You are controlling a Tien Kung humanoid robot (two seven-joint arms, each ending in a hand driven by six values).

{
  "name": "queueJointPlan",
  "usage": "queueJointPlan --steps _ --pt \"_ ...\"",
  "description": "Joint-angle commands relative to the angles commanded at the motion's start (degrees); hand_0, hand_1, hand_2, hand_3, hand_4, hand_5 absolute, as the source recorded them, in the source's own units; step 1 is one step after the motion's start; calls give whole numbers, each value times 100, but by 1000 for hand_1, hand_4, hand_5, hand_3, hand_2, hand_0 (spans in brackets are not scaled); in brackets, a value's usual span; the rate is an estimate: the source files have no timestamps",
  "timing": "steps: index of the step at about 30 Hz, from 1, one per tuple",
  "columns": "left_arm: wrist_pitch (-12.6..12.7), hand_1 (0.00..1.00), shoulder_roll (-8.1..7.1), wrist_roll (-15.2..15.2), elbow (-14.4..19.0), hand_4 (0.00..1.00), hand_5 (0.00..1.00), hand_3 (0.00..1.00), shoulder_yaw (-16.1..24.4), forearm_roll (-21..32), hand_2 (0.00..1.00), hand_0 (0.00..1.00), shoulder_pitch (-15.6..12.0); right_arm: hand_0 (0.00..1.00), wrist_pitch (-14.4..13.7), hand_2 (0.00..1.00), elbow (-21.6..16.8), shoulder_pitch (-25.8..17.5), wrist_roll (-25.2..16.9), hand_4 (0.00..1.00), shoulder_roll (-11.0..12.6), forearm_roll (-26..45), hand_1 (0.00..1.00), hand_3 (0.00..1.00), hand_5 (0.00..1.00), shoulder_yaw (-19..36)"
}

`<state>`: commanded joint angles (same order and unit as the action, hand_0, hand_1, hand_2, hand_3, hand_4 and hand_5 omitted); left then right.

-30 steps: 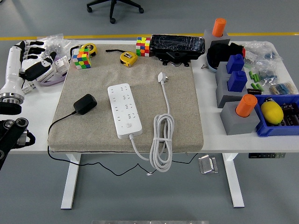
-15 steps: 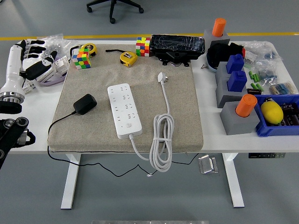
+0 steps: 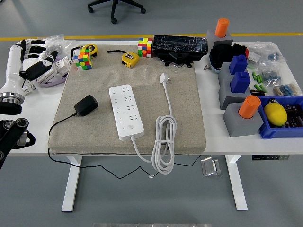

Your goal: Put the plug near the board,insert it into the board,press the button,pull the plug out

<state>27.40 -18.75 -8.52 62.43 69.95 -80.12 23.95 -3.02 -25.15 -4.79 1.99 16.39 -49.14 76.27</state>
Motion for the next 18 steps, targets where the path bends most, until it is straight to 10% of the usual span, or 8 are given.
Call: queueJointPlan --steps 18 --pt "-23 618 35 39 -8 828 317 618 82 -31 581 558 -29 611 -1 644 -2 -5 0 967 -32 -2 676 561 581 60"
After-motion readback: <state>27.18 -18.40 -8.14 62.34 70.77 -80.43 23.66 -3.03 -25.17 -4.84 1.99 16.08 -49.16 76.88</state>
